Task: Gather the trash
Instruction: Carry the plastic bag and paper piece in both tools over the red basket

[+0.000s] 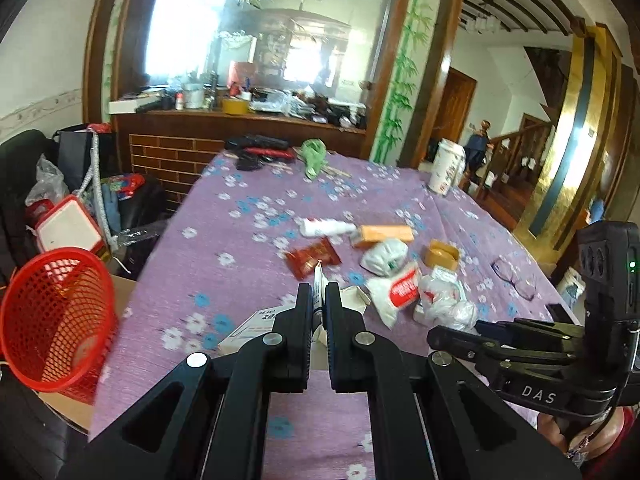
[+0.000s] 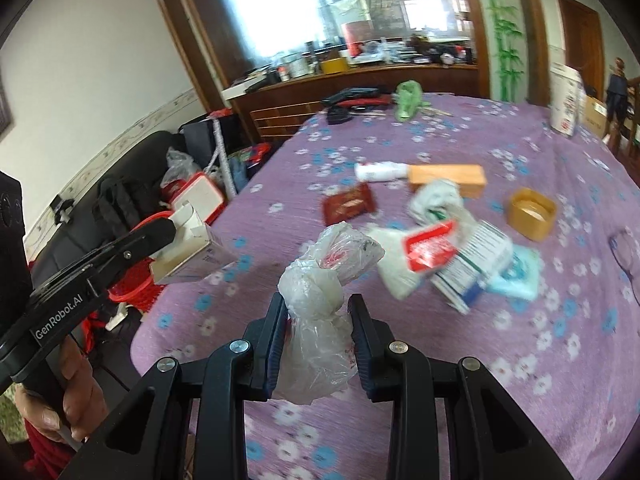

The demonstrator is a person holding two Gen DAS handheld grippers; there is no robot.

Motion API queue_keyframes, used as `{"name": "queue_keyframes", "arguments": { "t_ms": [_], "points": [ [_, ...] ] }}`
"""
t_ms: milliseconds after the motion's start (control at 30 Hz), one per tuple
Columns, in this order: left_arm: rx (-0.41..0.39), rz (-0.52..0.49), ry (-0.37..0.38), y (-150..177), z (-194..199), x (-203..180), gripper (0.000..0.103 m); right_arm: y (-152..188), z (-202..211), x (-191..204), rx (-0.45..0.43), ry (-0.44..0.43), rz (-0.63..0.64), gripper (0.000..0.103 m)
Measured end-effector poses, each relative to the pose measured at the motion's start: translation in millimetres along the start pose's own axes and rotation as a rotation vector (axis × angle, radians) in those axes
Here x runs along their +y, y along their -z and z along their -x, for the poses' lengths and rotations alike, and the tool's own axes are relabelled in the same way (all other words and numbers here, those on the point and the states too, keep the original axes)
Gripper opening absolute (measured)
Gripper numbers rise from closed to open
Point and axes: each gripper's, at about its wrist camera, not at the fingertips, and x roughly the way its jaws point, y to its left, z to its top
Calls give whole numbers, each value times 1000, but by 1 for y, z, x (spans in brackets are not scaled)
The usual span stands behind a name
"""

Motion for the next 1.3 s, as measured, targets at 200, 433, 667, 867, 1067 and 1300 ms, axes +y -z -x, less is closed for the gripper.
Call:
{"name": "queue_keyframes", "arguments": {
  "t_ms": [200, 433, 667, 867, 1067, 1300],
  "points": [
    [-66, 51, -60, -17, 29, 46, 6, -26, -15, 46, 19, -57, 72, 33],
    [-111, 138, -170, -25, 56, 116, 6, -52, -46, 105, 62, -131, 140, 33],
    [-101, 227, -253, -14, 66, 181, 6, -69, -81, 170, 93, -196, 225, 33],
    [-71, 276, -289, 2, 59, 218, 6, -78, -113, 217, 110, -229, 282, 34],
    [-53, 311, -299, 9, 46, 245, 6, -83, -143, 240, 134, -229, 304, 34],
    [-55, 327, -306, 14, 39, 258, 21, -85, -176, 256, 162, -213, 308, 45]
  ]
}}
